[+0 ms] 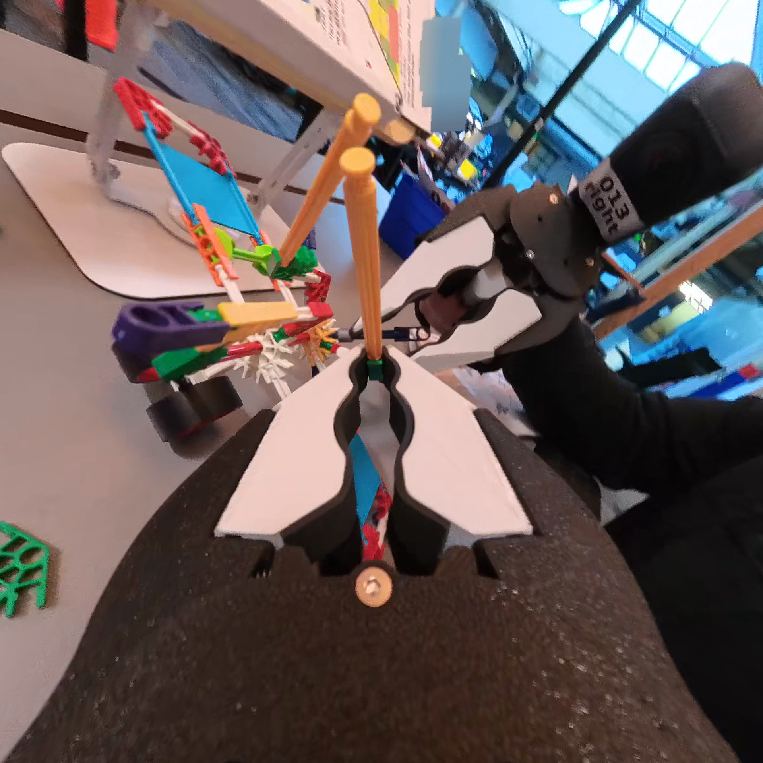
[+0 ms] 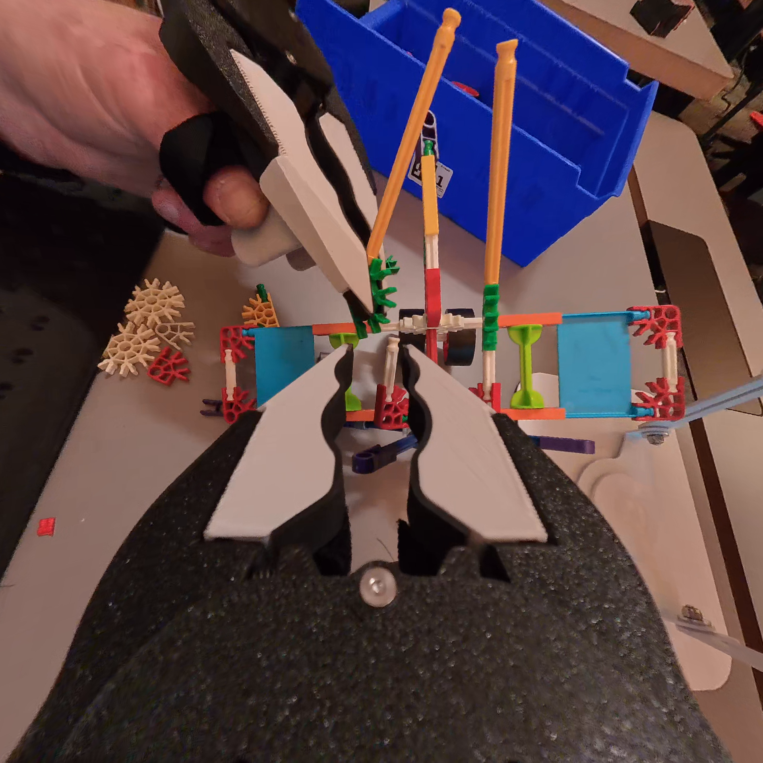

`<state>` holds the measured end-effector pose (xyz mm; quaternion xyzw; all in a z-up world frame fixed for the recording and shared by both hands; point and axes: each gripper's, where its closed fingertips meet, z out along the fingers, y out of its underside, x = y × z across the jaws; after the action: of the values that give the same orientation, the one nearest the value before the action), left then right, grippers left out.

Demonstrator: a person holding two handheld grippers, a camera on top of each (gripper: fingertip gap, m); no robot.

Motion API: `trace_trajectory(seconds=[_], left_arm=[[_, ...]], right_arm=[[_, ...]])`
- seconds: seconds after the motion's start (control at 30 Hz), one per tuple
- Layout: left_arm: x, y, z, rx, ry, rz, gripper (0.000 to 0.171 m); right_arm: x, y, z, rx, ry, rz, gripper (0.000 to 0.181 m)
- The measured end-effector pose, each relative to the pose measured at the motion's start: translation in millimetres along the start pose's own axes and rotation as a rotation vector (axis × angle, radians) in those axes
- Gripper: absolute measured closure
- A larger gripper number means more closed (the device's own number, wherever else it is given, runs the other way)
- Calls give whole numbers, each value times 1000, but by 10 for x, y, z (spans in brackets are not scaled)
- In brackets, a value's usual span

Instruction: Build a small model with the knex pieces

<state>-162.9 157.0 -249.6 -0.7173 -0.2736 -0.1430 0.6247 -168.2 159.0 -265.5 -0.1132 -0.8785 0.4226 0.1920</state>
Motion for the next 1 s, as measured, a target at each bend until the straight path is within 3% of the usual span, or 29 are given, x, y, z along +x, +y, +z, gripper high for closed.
trace_trajectory(seconds=[0.23,0.47,0.77,1.0], left_arm=[[124,-65,14,134,59,-58,166],[285,-184,-45,228,150,-13,166],[393,-212,-97,216,189,68,164],[462,-179,-99,202,224,82,163]], right_arm=[[-66,-112,29,73,-53,83,167],[-129,-292,-92,236,-223,249,170],[-191,-338,-185,285,-318,289,172],[-265,-268,-219,230,-348,255,172]])
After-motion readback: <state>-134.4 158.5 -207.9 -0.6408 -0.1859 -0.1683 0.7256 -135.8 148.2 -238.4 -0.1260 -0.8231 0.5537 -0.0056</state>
